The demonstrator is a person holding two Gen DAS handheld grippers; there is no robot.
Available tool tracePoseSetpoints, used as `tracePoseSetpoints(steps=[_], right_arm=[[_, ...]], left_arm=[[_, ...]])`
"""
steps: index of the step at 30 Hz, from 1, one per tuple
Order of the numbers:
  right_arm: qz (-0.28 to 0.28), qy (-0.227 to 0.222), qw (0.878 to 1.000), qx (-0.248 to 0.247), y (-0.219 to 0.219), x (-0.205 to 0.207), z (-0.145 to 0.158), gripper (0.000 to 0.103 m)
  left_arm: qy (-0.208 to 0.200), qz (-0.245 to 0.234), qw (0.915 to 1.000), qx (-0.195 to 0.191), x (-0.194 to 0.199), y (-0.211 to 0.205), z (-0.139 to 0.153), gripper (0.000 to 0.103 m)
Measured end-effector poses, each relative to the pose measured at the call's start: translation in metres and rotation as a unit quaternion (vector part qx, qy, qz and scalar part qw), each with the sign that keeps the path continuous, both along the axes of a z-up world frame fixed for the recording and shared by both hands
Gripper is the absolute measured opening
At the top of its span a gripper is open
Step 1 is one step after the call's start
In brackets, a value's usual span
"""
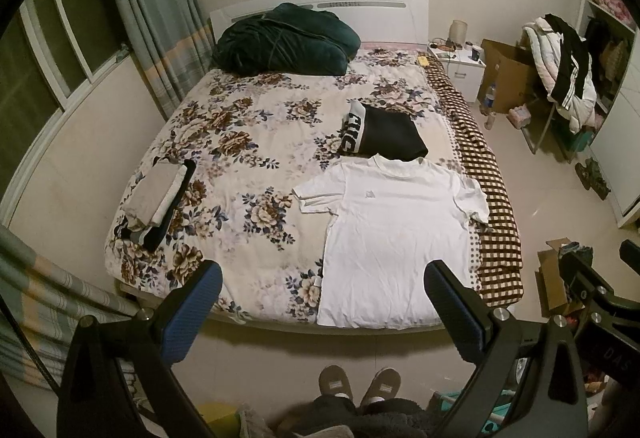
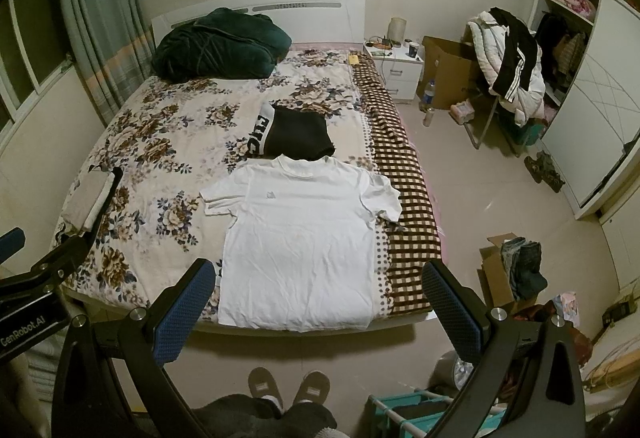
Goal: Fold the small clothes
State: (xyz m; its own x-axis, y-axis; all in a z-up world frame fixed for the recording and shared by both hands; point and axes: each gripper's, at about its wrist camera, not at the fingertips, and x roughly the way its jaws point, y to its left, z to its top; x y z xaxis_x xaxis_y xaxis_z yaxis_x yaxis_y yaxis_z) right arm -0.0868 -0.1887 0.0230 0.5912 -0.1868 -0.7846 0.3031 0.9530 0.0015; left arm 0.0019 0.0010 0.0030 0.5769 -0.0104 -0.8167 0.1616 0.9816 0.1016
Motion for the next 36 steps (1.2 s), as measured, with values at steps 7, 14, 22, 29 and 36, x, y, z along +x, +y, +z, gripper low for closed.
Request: tracePoseSetpoints(steps=[7,14,22,29,36], right_arm=[[0.0,-0.001,1.0,0.0,0.0012,-0.0002,0.0007,0.103],[0.0,-0.001,1.0,-0.001,0.0021,-0.0005,0.0021,0.103],[-0.001,-0.002,1.0,-0.002,0.0026,-0.0008,0.0033,0.103],[0.0,-0.003,1.0,-0.001,0.003,-0.001,0.0037,0.103],[0.0,-0.004,1.0,-0.002,0.0037,-0.0011,0.0036,0.103]], left_arm=[[-0.001,0.001,1.0,-0.002,-0.0003,0.0003,0.0001,0.103],[-0.002,0.001,1.0,-0.003,0.0051,-0.0023,0.0074,0.103],[-0.002,0.001,1.0,-0.005,0.0064,-0.0035,0.0071,0.103],[-0.003,0.001,1.0,-0.006,0.0062,-0.0028,0.0071,0.103],[-0.004,0.001,1.0,-0.007,0.0058,-0.0019,0.0067,0.103]])
